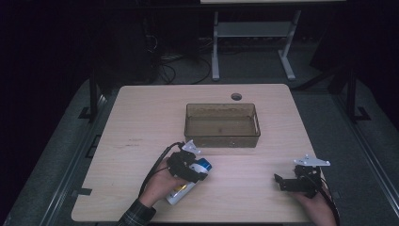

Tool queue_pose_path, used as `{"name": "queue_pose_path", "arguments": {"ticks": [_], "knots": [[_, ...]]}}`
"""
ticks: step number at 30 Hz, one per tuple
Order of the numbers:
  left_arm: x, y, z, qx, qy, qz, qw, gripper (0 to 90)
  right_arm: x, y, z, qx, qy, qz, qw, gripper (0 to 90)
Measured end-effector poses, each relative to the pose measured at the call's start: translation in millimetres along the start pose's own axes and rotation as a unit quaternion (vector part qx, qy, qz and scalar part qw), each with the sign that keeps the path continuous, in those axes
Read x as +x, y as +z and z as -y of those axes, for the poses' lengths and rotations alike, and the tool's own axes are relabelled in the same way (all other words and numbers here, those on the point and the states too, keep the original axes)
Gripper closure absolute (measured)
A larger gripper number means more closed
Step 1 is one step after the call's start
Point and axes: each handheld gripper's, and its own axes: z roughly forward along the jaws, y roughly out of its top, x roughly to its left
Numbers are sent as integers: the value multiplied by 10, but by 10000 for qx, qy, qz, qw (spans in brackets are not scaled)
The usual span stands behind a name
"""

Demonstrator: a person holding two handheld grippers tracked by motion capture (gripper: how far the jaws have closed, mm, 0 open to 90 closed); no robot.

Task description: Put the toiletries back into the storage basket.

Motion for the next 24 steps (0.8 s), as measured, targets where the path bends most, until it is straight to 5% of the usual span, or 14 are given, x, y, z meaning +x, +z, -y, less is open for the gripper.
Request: {"name": "queue_pose_path", "arguments": {"ticks": [14,24], "knots": [[3,-321,125,-921,265,324,9949,348,0,0,0,0,1,0,10000,0],[62,-533,328,-1669,263,576,9839,350,0,0,0,0,0,1,10000,0]]}}
